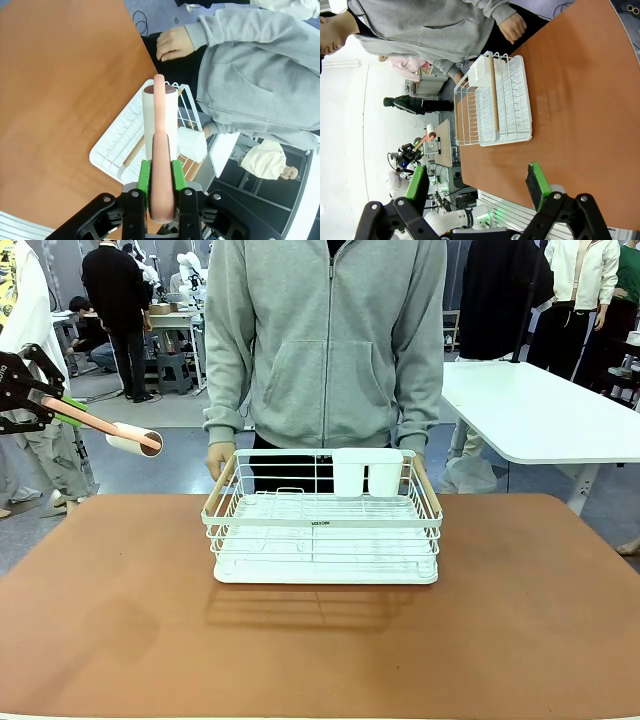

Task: Clean the table.
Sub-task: Clean the table with the Lint Roller when the human lifts the Dish drying rack.

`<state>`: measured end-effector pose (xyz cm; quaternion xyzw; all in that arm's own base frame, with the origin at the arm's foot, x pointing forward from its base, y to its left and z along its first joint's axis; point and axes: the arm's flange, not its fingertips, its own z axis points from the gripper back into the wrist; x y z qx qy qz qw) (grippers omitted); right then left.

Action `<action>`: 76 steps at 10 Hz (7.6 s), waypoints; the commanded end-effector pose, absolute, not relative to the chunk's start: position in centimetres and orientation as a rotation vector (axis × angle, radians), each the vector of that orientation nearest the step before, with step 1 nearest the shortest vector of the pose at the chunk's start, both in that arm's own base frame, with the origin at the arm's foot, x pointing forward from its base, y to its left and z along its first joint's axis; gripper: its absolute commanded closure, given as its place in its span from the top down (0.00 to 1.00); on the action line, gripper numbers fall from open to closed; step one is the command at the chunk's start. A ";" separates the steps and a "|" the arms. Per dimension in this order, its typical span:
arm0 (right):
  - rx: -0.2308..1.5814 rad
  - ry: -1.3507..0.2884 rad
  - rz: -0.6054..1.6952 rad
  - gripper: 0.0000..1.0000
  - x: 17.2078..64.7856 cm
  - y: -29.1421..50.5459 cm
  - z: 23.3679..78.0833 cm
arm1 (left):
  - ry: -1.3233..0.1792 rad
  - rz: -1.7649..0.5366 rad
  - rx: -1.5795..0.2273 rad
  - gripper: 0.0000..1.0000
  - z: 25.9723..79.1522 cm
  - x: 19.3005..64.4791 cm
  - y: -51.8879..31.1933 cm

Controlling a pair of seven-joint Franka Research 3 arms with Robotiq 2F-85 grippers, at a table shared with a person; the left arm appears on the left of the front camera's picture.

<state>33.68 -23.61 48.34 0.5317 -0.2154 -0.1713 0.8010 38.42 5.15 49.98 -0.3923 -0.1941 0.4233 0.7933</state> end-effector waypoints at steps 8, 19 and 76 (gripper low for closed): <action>1.154 -0.473 -0.355 1.00 33.6 -23.6 48.6 | -0.420 0.917 -0.846 0.00 50.1 38.4 5.2; 1.154 -0.473 -0.355 1.00 33.6 -23.6 48.6 | -0.420 0.917 -0.846 0.00 50.1 38.4 5.2; 1.154 -0.473 -0.355 1.00 33.6 -23.6 48.6 | -0.127 0.034 -0.895 0.22 29.1 58.0 -9.8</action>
